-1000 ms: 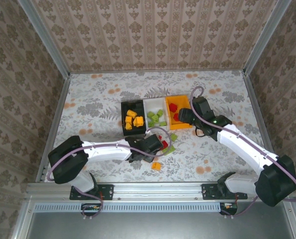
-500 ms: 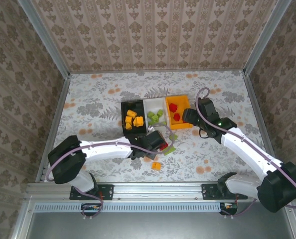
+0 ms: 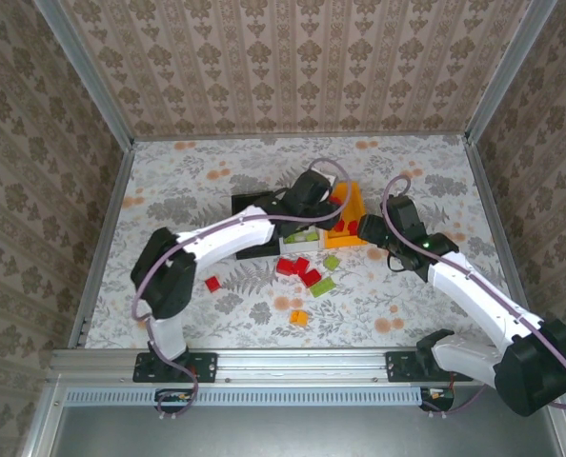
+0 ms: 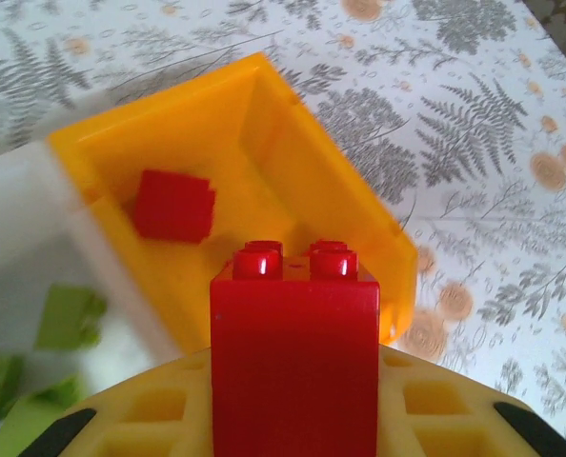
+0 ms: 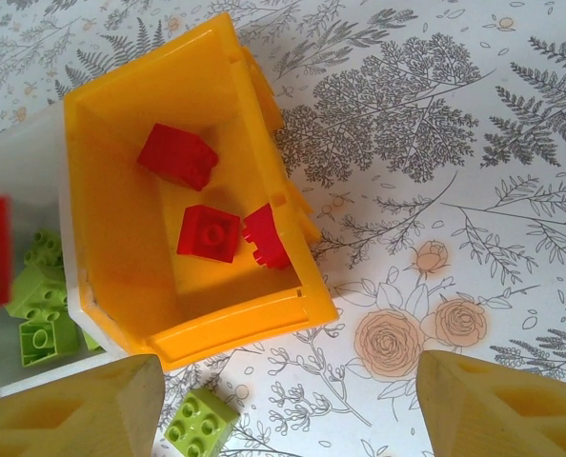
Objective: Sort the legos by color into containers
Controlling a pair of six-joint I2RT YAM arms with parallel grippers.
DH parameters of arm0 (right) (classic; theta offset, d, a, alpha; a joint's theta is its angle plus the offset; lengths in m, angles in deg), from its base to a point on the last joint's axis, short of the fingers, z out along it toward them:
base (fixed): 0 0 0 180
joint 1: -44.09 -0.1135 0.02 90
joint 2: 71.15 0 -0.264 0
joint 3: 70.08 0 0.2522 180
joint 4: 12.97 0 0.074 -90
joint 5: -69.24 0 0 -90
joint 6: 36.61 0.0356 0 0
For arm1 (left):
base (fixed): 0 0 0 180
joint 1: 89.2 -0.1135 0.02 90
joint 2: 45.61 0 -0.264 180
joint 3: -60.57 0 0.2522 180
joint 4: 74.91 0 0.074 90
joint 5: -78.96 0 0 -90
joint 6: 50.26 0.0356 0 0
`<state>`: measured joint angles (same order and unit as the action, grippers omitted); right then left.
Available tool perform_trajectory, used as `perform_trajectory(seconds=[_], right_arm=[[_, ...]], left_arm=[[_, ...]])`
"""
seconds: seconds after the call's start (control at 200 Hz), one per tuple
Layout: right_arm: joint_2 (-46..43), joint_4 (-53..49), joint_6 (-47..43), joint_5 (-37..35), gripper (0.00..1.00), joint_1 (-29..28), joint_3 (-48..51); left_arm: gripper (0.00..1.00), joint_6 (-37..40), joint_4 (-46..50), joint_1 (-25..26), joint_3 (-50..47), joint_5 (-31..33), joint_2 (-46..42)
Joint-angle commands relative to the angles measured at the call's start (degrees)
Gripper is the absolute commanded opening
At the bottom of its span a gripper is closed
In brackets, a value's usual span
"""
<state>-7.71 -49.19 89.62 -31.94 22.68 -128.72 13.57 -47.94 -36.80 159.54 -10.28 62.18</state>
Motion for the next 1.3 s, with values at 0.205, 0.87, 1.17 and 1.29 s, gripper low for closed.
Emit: perform_trajectory(seconds=[0.205,0.87,1.17,1.29], right_arm=[[-3.2,-1.4,-0.5,1.0,0.72,1.2,1.2],[8.0,2.6,-8.0,11.1,0.75,-13.2,0.4],[17.7,6.8,-11.3,6.8,0.76,-24.6,-0.5],[22.2,6.7,-12.1,3.7,0.76,-25.7,-3.3]], left_arm=[[0.44,0.6,4.0,-1.9,11.7,-5.4,10.3],[1.00,-5.2,-4.9,-1.9,-20.1,-1.8,-25.5],[1.00,-12.8,0.8,2.8,-44.9,8.4,-49.8],[1.00,-16.6,3.7,3.5,-50.7,10.7,-56.6]])
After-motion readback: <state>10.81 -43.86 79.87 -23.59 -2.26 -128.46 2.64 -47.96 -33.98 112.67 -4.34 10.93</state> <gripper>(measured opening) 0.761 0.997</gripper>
